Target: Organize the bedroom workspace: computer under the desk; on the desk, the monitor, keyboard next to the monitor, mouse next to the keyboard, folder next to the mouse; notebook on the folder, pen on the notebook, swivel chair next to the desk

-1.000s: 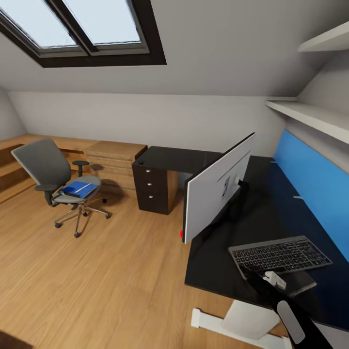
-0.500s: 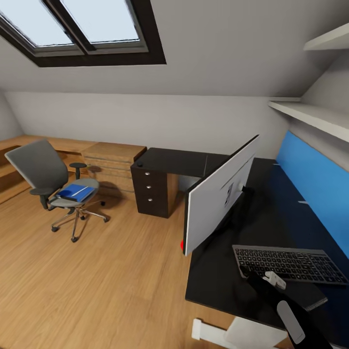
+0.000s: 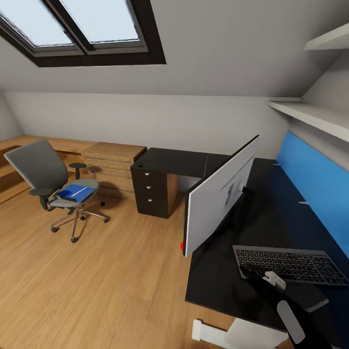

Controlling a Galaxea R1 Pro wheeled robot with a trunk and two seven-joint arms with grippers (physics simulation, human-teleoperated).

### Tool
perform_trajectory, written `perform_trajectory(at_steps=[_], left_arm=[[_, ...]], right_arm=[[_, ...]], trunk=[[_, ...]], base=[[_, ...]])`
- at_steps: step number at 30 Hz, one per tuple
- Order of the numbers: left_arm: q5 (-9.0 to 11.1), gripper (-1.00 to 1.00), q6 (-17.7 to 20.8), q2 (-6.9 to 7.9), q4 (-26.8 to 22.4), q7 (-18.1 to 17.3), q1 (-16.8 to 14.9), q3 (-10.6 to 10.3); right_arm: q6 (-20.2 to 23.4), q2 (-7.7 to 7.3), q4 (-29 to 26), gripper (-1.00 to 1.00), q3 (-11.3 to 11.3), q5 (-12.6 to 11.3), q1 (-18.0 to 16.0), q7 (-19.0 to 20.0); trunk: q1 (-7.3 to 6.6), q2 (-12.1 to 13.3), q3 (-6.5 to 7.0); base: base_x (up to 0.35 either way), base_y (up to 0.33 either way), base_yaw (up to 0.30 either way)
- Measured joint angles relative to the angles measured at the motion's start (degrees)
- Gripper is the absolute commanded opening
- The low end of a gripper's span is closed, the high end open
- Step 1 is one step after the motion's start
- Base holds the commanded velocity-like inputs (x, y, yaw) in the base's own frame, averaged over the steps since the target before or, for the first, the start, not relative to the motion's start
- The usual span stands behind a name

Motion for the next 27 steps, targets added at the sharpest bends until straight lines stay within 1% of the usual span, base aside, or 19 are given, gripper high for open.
perform_trajectory(at_steps=[2, 5, 18, 27], left_arm=[[0.0, 1.00, 0.0, 0.00, 0.0, 0.0, 0.0, 0.0], [0.1, 1.00, 0.1, 0.00, 0.2, 0.1, 0.0, 0.0], [0.2, 1.00, 0.1, 0.00, 0.4, 0.1, 0.0, 0.0], [0.1, 1.00, 0.1, 0.00, 0.4, 0.1, 0.0, 0.0]], right_arm=[[0.0, 0.00, 0.0, 1.00, 0.0, 0.0, 0.0, 0.0], [-0.1, 0.00, 0.0, 1.00, 0.0, 0.0, 0.0, 0.0], [-0.1, 0.00, 0.0, 1.00, 0.0, 0.0, 0.0, 0.1], [-0.2, 0.06, -0.2, 1.00, 0.1, 0.0, 0.0, 0.1]], trunk=[[-0.01, 0.0, 0.00], [0.00, 0.0, 0.00], [0.01, 0.0, 0.00], [0.05, 0.0, 0.00]], base=[[0.242, 0.000, 0.000], [0.075, 0.000, 0.000], [0.007, 0.000, 0.000], [-0.283, 0.000, 0.000]])
